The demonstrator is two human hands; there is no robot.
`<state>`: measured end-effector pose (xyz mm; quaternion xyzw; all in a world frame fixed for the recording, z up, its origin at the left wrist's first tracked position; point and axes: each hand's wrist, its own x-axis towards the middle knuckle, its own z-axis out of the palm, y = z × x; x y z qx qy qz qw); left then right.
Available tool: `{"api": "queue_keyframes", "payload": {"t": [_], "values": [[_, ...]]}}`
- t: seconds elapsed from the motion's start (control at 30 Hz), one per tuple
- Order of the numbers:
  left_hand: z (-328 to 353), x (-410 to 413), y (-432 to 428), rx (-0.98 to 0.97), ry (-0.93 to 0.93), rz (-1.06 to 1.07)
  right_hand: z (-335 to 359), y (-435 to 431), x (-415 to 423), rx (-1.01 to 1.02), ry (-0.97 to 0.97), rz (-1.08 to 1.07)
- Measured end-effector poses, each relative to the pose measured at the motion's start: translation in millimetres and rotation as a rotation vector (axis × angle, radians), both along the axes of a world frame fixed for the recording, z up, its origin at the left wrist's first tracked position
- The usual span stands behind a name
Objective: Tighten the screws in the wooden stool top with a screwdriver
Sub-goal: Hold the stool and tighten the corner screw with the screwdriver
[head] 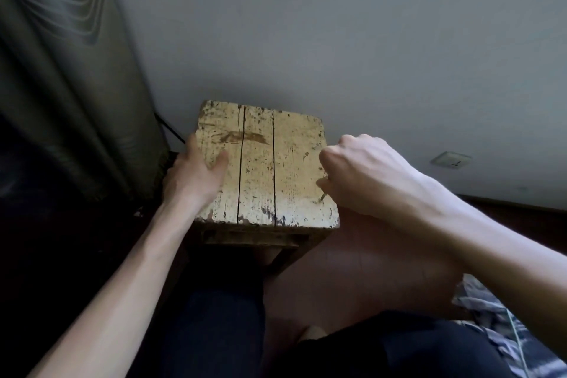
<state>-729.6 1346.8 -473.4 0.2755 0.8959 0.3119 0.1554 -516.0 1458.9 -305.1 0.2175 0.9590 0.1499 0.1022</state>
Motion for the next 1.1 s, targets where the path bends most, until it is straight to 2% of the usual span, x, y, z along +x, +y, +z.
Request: {"api": "queue_keyframes", "payload": {"t": [0.1,0.2,0.37,0.53,0.83,1.1], "values": [[2,1,-1,-0.010,-0.014,0.004,-3,-1,-4,-0.040,0.063,-0.139],[5,2,-3,-0.007,-0.038,0.000,3,3,-4,-0.091,0.017,-0.163],[10,4,-5,-0.016,-0.057,0.004,29,18,3,-0.135,-0.107,-0.092],[9,3,-3,0.006,-0.063,-0.003,28,25,7,-0.064,-0.169,0.023],[0,-3,-1,-0.001,-0.039,0.008,20,27,-8,-0.047,-0.196,0.141],[3,-2,0,-0.022,-0.029,0.010,11,43,-11,-0.231,-0.064,-0.236]]}}
